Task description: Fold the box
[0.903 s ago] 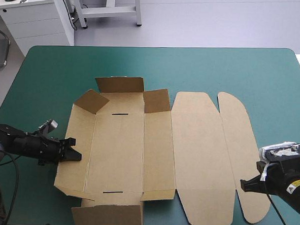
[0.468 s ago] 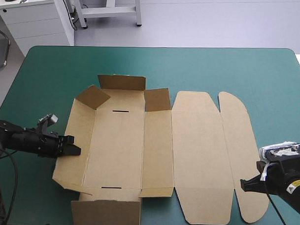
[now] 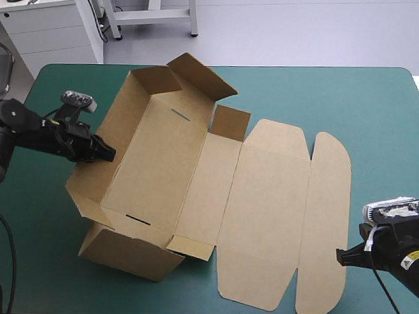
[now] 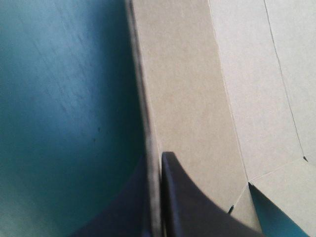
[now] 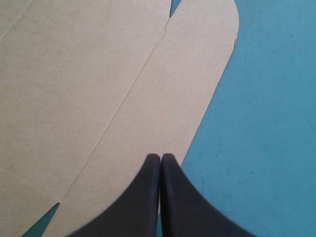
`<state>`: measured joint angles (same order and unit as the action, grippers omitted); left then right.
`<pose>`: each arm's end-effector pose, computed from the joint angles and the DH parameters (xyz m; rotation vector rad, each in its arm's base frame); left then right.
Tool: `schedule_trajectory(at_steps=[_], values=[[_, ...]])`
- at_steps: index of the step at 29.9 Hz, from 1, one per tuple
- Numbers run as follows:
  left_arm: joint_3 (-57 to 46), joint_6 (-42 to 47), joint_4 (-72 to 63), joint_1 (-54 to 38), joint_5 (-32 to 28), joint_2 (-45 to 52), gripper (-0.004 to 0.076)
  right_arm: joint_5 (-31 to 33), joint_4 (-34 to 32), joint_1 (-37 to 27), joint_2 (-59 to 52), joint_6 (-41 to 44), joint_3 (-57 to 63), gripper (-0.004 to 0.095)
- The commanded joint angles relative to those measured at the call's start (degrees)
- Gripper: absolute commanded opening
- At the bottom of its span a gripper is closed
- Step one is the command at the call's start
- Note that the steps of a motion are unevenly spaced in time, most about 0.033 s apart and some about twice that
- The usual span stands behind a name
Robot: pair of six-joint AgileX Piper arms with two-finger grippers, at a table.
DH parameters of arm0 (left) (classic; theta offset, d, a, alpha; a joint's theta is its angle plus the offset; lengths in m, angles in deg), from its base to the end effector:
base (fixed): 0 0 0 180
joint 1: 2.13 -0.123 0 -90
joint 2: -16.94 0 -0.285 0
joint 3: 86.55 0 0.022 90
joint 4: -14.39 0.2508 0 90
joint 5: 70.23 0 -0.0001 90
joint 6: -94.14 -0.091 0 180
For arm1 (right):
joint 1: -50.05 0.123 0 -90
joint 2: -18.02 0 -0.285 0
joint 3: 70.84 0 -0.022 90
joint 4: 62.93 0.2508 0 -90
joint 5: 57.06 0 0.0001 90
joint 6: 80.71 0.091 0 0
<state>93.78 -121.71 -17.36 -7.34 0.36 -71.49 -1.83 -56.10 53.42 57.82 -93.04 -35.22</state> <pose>0.2776 -0.0201 0.3662 0.5673 2.4975 -0.5165 0.0864 0.0140 0.3310 -0.2846 2.2558 0.0650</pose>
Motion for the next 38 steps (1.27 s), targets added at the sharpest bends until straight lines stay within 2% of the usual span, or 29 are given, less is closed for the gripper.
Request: schedule_trajectory(at_steps=[1,6,12,19,23,30,38], values=[[9.84,0.34,3.11,6.02,-1.52,2.08,-0.0008,-4.36,-0.58,-0.2,0.26,0.06,-1.34,-0.0015],[16.63,1.93,11.96,15.85,-4.65,1.16,-0.0008,-7.11,0.07,-0.2,0.16,0.52,-2.2,-0.0015],[16.76,2.17,27.99,28.61,-12.04,0.47,-0.0008,-6.41,0.82,-0.2,0.16,0.52,-5.97,-0.0015],[16.76,2.3,43.17,40.99,-24.11,-2.64,-0.0008,-7.69,0.31,-0.2,-0.37,2.41,-7.66,-0.0015],[16.76,2.05,50.71,46.47,-26.52,-5.38,-0.0008,-7.02,0.31,-0.2,-0.37,5.0,-8.01,-0.0015],[15.94,2.05,60.52,52.93,-30.17,-8.5,-0.0008,-5.61,-0.62,-0.2,-0.37,5.72,-8.01,-0.0015],[12.07,2.18,62.86,53.44,-36.99,-8.59,-0.0008,-5.84,-2.47,-0.2,-0.37,7.06,-8.01,-0.0015]])
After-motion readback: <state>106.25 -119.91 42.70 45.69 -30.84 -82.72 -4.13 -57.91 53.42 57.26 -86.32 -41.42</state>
